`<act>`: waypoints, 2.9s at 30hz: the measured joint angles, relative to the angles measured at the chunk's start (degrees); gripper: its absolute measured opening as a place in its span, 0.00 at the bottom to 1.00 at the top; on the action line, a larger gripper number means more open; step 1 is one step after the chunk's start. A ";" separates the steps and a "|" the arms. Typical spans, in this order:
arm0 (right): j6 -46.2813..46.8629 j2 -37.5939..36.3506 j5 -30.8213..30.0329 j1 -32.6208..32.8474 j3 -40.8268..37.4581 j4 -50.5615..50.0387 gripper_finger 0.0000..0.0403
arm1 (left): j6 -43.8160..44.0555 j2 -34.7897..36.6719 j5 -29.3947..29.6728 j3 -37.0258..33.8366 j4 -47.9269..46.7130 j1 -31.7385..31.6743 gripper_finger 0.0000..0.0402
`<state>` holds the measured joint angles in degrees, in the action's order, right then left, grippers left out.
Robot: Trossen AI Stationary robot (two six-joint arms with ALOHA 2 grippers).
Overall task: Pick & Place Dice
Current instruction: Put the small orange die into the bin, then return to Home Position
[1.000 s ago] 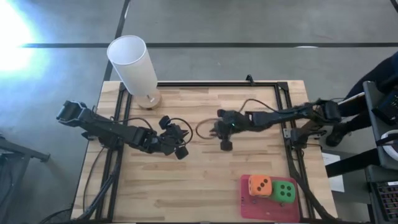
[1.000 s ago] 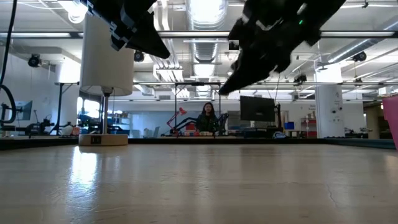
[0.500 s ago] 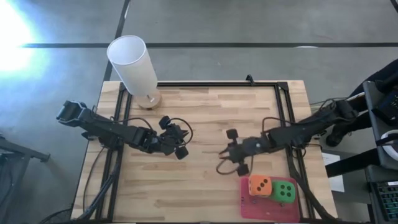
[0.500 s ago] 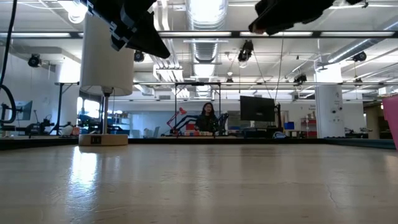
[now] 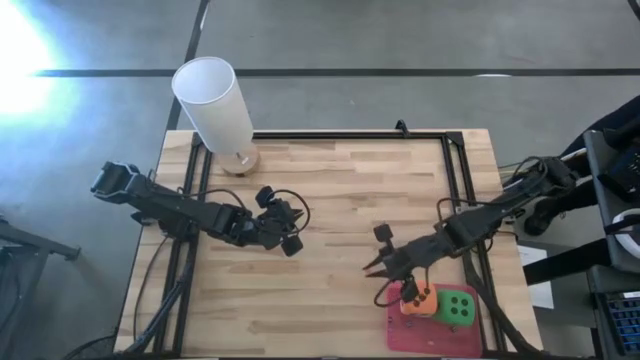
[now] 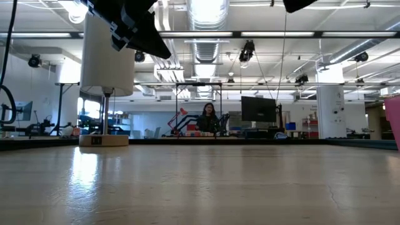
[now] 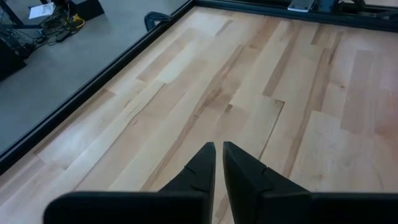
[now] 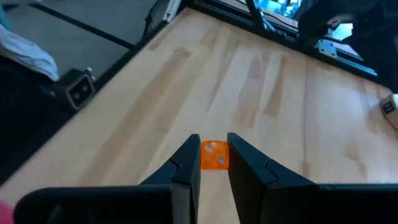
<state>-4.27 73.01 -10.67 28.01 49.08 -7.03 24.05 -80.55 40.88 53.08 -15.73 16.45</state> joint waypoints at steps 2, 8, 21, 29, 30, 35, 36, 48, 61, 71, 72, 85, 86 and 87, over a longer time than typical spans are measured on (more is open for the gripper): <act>1.47 -0.80 0.04 0.85 0.00 -0.52 0.14 | 0.07 0.00 0.00 0.00 0.01 0.00 0.09; 6.16 -4.59 1.35 3.38 0.00 -4.76 0.14 | 0.11 0.00 0.00 0.00 0.00 0.00 0.09; 13.48 -8.77 18.34 6.27 -0.20 -13.24 0.14 | 0.09 0.00 0.00 0.00 -0.02 0.00 0.09; 13.31 -4.83 18.52 6.27 -0.24 -12.33 0.14 | 0.16 0.00 -0.01 0.00 -0.01 0.00 0.09; 13.31 -4.29 18.57 6.28 -0.26 -12.36 0.14 | 0.18 0.00 -0.02 0.00 0.00 0.00 0.09; 13.31 -2.59 21.58 6.51 -0.26 -12.34 0.14 | 0.19 0.00 -0.02 0.00 -0.02 0.00 0.09; 13.31 -2.55 21.72 6.54 -0.26 -12.42 0.14 | 0.20 0.00 -0.02 0.00 -0.03 -0.02 0.09; 14.80 -2.75 21.78 6.49 -0.26 -13.87 0.20 | 0.37 0.00 -0.01 0.00 -0.04 0.00 0.09; 14.66 -2.97 21.67 6.49 0.20 -15.51 0.26 | 0.41 0.00 -0.01 0.00 -0.02 0.00 0.09; 8.64 -3.05 18.43 6.49 5.73 -21.66 0.13 | -2.02 0.97 0.07 0.81 0.45 1.07 0.08; 7.01 -3.05 17.75 6.49 6.68 -22.46 0.10 | -2.73 1.36 0.11 0.97 0.57 1.49 0.08; -2.29 -9.30 14.37 6.49 7.48 -23.55 0.02 | -6.32 9.78 6.38 0.12 -0.85 12.18 0.01; -2.05 -10.52 13.56 6.49 6.92 -22.94 0.02 | -6.33 10.59 7.11 -0.38 -0.85 13.18 0.01; -1.95 -11.79 13.14 6.49 6.31 -22.28 0.02 | -6.32 11.44 7.84 -1.12 -0.55 14.25 0.01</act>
<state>-6.22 61.21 2.48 34.50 55.39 -29.31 17.74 -69.11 48.72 51.96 -16.28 30.70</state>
